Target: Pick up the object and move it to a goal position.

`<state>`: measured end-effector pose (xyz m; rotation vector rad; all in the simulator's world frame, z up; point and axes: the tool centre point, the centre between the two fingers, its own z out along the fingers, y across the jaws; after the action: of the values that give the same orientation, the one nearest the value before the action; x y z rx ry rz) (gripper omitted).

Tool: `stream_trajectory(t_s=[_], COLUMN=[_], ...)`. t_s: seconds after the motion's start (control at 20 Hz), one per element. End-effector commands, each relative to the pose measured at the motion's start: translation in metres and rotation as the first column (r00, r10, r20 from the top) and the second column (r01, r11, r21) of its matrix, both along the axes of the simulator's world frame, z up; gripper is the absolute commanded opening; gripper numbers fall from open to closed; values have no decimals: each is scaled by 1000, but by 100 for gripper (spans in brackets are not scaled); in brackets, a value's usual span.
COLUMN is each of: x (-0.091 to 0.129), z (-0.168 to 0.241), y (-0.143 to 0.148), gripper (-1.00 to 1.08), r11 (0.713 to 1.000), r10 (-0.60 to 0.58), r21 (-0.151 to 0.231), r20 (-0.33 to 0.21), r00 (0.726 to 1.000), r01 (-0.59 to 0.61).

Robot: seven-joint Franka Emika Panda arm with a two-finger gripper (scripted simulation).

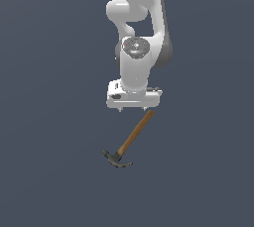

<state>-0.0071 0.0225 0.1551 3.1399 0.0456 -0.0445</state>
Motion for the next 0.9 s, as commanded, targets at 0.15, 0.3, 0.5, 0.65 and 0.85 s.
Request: stream_trajectory(t_s=[0.15, 0.3, 0.5, 0.65, 0.85], x=[1, 2, 4, 4, 5], z=[0, 1, 2, 2, 0], y=[4, 15, 26, 25, 25], gripper=[100, 100, 100, 100, 100], r11=[1000, 1000, 999, 1000, 999], r10=[0, -1, -1, 0, -17], r21=[5, 18, 32, 32, 31], r20=[1, 4, 7, 7, 6], r00=[1000, 1000, 1000, 1000, 1000], r01=[0, 1, 0, 0, 16])
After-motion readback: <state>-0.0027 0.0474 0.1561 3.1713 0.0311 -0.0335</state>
